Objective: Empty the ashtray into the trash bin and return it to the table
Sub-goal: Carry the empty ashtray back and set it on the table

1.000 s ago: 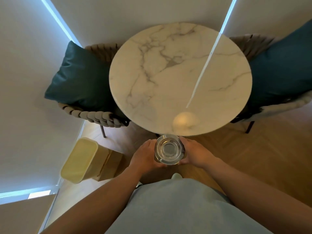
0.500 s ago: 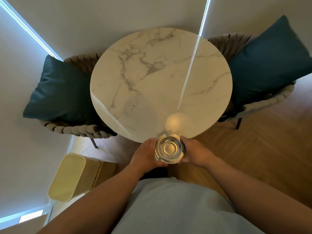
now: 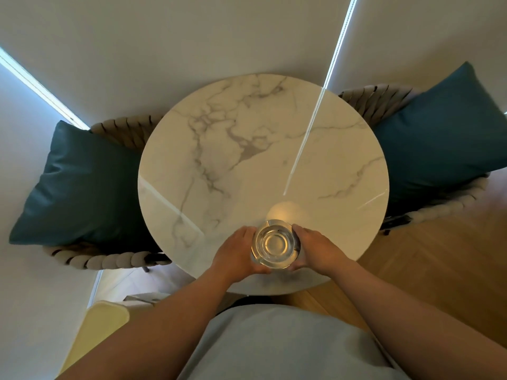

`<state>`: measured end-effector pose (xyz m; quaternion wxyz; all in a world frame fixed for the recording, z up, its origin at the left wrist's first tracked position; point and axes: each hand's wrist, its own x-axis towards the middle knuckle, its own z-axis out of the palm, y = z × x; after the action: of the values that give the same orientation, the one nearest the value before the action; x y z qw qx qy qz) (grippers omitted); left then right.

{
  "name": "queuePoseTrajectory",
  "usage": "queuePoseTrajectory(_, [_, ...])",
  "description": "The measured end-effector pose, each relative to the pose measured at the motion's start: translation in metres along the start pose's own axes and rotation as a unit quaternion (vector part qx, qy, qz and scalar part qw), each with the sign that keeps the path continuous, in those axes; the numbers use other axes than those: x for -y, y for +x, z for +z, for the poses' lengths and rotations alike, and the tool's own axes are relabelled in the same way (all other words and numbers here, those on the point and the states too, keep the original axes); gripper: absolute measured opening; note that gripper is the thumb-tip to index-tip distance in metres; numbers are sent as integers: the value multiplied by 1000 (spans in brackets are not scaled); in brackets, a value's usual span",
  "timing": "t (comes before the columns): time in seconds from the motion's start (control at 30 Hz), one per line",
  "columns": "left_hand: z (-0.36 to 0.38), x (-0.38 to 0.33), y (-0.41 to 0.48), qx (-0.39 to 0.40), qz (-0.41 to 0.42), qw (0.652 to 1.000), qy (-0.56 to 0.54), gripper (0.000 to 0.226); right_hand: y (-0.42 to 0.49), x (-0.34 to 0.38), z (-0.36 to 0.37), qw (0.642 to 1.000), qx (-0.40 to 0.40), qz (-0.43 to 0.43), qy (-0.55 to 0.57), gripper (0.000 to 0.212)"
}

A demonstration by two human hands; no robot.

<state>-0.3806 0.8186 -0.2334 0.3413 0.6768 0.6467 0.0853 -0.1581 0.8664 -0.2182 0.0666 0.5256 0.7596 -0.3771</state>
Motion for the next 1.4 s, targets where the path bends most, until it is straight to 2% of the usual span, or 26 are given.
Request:
queuePoseTrajectory(0.53, [-63,29,123,-12,-4,1000,6,92,122,8,-63,1000,-22,14,2,88])
queuePoseTrajectory(0.8, [-73,31,179,-32,-9,999,22,86,178,-4,-87,1000,-24,8,-18,97])
queuePoseTrajectory(0.97, [-72,35,200,-43,-1,999,31,86,195,-11,-89,999,-32,6,-18,95])
queuePoseTrajectory(1.17, [-71,38,213,-37,13,997,61,91,207,-10,-89,996,-35,-9,-80,112])
queuePoseTrajectory(1.4, [-71,40,218,-14,-13,996,83,102,213,-10,-88,993,-38,-17,-109,117])
